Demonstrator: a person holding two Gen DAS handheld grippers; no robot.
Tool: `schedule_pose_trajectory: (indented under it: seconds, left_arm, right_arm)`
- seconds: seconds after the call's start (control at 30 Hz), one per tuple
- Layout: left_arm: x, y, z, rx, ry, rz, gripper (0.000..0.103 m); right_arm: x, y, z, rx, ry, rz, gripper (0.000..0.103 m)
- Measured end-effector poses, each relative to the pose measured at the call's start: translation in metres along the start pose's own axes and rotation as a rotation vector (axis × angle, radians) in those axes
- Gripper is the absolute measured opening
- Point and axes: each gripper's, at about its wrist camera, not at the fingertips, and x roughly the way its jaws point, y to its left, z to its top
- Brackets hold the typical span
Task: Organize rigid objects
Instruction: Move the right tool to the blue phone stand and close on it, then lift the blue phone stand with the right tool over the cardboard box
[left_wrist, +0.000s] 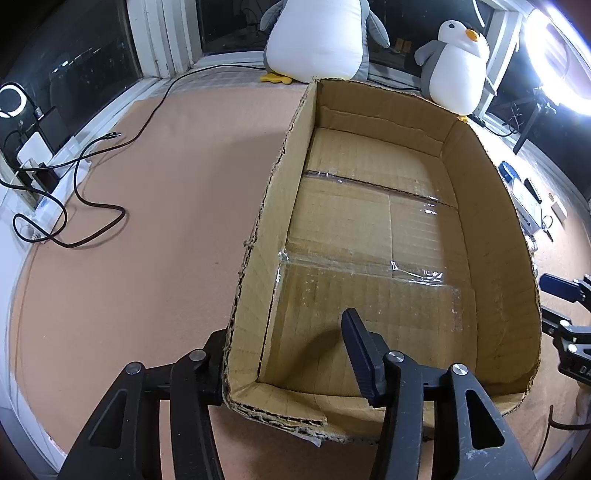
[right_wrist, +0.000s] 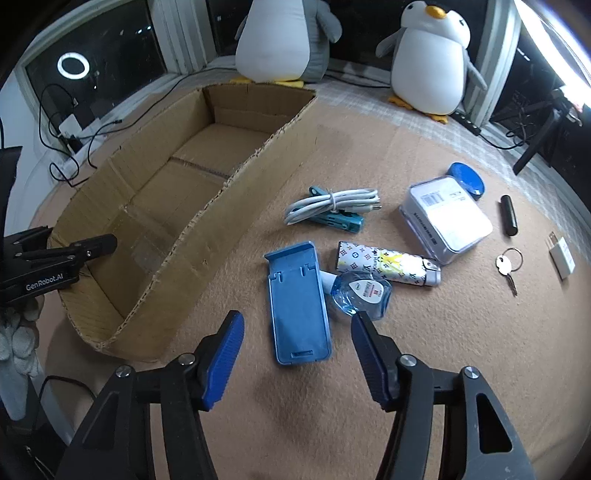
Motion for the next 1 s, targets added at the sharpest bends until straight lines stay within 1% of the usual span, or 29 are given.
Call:
schedule_pose_trajectory:
  seconds: [0.17, 0.27, 0.43, 0.47, 0.53, 0.57, 0.6, 0.83, 1.0]
  left_arm:
    - [0.002, 0.002, 0.0, -0.008, 0.0, -0.007, 0.053]
    - [0.002, 0.002, -0.001, -0.013, -0.002, -0.01, 0.053]
    - [0.002, 0.004, 0.0, -0.014, -0.004, -0.014, 0.053]
    - [0.002, 0.004, 0.0, -0.015, -0.004, -0.015, 0.053]
    - [0.003, 0.004, 0.0, -0.016, -0.005, -0.017, 0.053]
    - [0.003, 0.005, -0.001, -0.016, -0.006, -0.018, 0.053]
    - [0.003, 0.005, -0.001, -0.017, -0.006, -0.019, 0.053]
    - [0.003, 0.005, -0.001, -0.016, -0.006, -0.018, 0.053]
    - [0.003, 0.005, -0.001, -0.015, -0.006, -0.018, 0.053]
  right_arm:
    - [0.012, 0.005, 0.004, -0.035, 0.057, 0.001, 0.053]
    - [0.019, 0.007, 0.005, -0.047, 0.087, 0.002, 0.047]
    - [0.022, 0.011, 0.007, -0.054, 0.105, -0.003, 0.044]
    - [0.022, 0.011, 0.007, -0.035, 0.109, -0.024, 0.043]
    - [0.022, 0.012, 0.007, -0.04, 0.115, -0.022, 0.04]
    - [0.021, 0.013, 0.007, -0.034, 0.118, -0.025, 0.033]
    - [0.021, 0.013, 0.006, -0.032, 0.122, -0.018, 0.032]
    - [0.015, 0.007, -0.001, 0.024, 0.111, 0.025, 0.032]
    - [0.009, -0.001, -0.011, 0.099, 0.09, 0.089, 0.032]
